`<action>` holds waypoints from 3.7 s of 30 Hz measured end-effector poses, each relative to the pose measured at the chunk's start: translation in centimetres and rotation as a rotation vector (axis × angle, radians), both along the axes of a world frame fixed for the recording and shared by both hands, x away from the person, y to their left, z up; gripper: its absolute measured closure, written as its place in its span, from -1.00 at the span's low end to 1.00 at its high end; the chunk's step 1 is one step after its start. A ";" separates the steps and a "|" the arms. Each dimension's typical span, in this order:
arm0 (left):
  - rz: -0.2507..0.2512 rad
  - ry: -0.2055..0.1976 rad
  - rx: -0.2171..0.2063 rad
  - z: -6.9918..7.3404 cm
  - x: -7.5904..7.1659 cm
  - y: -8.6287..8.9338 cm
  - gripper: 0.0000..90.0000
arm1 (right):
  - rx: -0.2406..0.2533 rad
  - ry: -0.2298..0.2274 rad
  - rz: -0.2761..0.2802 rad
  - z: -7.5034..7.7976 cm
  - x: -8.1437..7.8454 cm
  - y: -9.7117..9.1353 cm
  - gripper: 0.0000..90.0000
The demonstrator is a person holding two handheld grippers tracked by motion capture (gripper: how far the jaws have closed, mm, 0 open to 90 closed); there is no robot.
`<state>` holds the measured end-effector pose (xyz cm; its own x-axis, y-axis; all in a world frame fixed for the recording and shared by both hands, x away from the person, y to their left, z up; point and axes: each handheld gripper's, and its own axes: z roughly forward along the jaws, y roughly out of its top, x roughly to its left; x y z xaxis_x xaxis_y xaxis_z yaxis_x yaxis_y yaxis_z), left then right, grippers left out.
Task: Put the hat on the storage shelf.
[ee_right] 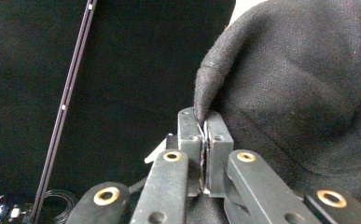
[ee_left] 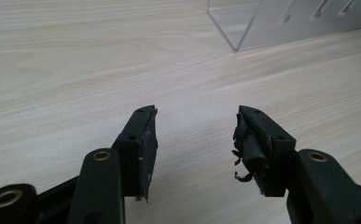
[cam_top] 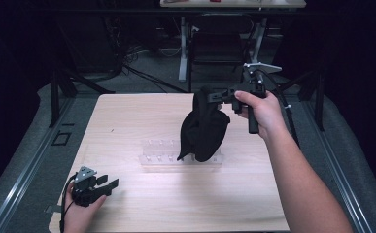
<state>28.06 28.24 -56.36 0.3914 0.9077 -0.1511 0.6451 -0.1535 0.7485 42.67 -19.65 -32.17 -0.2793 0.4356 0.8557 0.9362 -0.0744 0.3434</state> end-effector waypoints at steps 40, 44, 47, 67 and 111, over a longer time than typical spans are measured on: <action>-0.123 -0.061 -0.021 2.9 0.3 -4.0 0.18 | 0.064 0.027 0.018 -0.8 0.1 1.8 0.95; -0.162 -0.086 -0.015 4.0 0.8 -5.3 0.19 | 0.072 0.030 0.016 -0.9 0.2 1.9 0.95; -0.185 -0.105 -0.003 4.6 1.1 -6.2 0.20 | 0.074 0.031 0.015 -0.9 0.3 2.0 0.95; -0.290 -0.152 0.004 7.7 2.3 -11.2 0.27 | 0.071 0.024 0.011 -0.9 0.2 2.1 0.95; -0.430 -0.170 0.018 9.4 3.0 -18.7 0.63 | 0.082 0.015 0.012 -1.0 0.0 2.9 0.94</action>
